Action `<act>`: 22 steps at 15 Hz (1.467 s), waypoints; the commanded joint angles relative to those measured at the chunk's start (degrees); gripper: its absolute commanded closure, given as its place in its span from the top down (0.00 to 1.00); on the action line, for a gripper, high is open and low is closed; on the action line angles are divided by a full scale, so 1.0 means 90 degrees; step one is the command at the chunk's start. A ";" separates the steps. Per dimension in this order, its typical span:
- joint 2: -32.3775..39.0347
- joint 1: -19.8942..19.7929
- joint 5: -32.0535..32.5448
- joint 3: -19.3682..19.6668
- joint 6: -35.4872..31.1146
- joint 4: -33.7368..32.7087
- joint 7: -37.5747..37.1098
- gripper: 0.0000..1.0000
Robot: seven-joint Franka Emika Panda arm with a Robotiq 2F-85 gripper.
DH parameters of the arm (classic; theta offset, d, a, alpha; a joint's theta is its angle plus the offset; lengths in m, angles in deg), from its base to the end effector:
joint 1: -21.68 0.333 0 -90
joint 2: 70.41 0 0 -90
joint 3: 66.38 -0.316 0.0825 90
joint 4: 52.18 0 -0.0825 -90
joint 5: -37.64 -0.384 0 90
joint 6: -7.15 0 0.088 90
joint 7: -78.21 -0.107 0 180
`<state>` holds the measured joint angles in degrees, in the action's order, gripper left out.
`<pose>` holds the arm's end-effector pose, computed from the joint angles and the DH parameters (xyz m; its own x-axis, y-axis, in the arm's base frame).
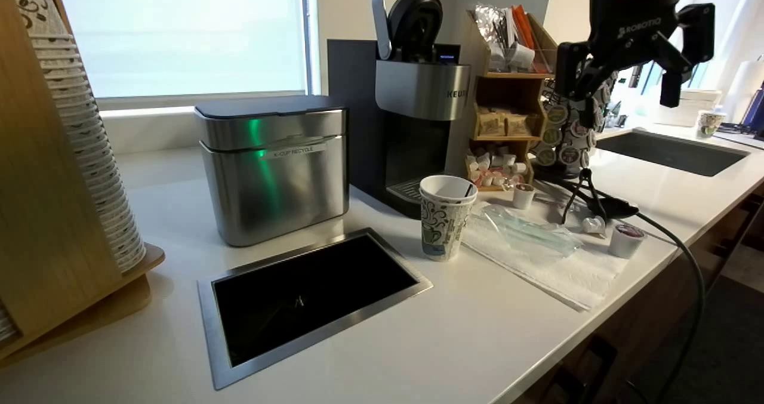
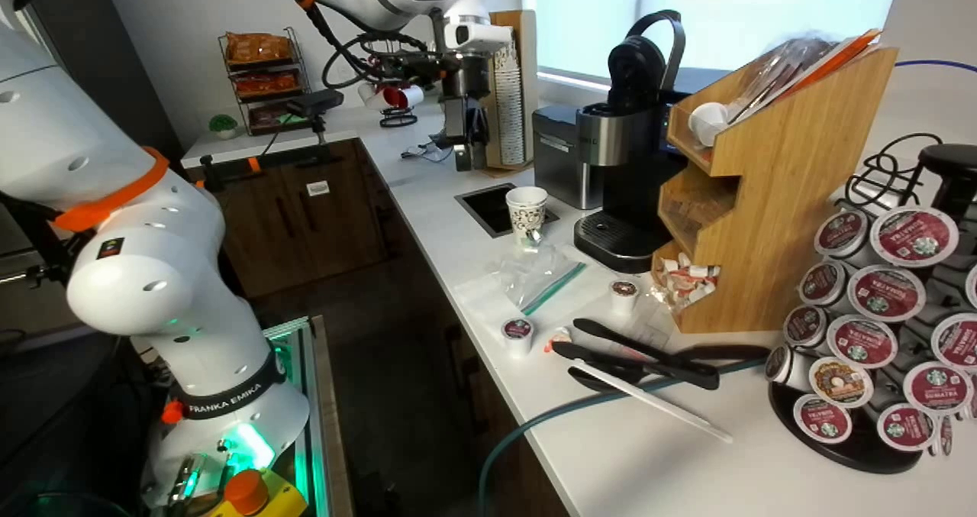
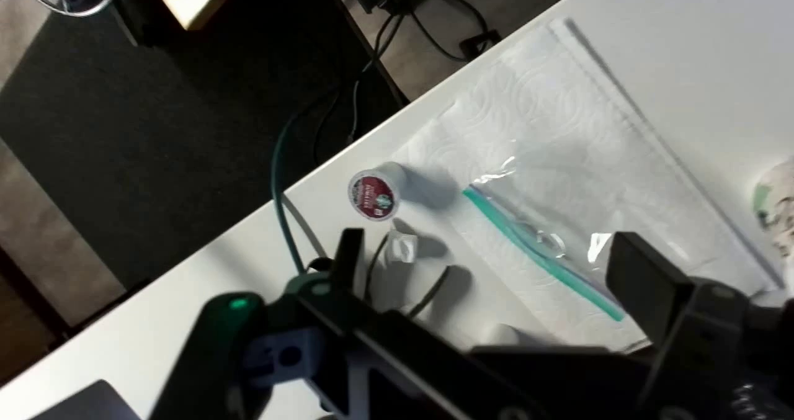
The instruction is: Put the straw on the wooden stand and put the cup on the stand of cups
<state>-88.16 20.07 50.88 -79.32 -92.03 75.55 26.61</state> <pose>0.4340 0.0714 0.4840 0.7961 -0.5976 0.0953 -0.5914 -0.7351 0.3315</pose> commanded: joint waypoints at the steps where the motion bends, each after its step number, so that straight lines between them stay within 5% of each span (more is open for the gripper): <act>1: -0.0302 -0.0267 0.0427 0.0443 0.0023 0.0447 -0.0682 1.00; 7: -0.0125 0.0036 0.0189 0.0452 -0.0160 0.0165 -0.0316 1.00; 13: -0.0616 -0.0190 -0.1140 0.1289 -0.2558 0.1608 0.0108 1.00; 16: -0.0314 -0.0679 -0.1261 0.1607 -0.3304 0.2008 -0.0219 1.00; 22: -0.0203 -0.0796 -0.1129 0.1509 -0.3149 0.1821 0.0010 1.00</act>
<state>-90.00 13.53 40.98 -65.18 -120.47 92.00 26.47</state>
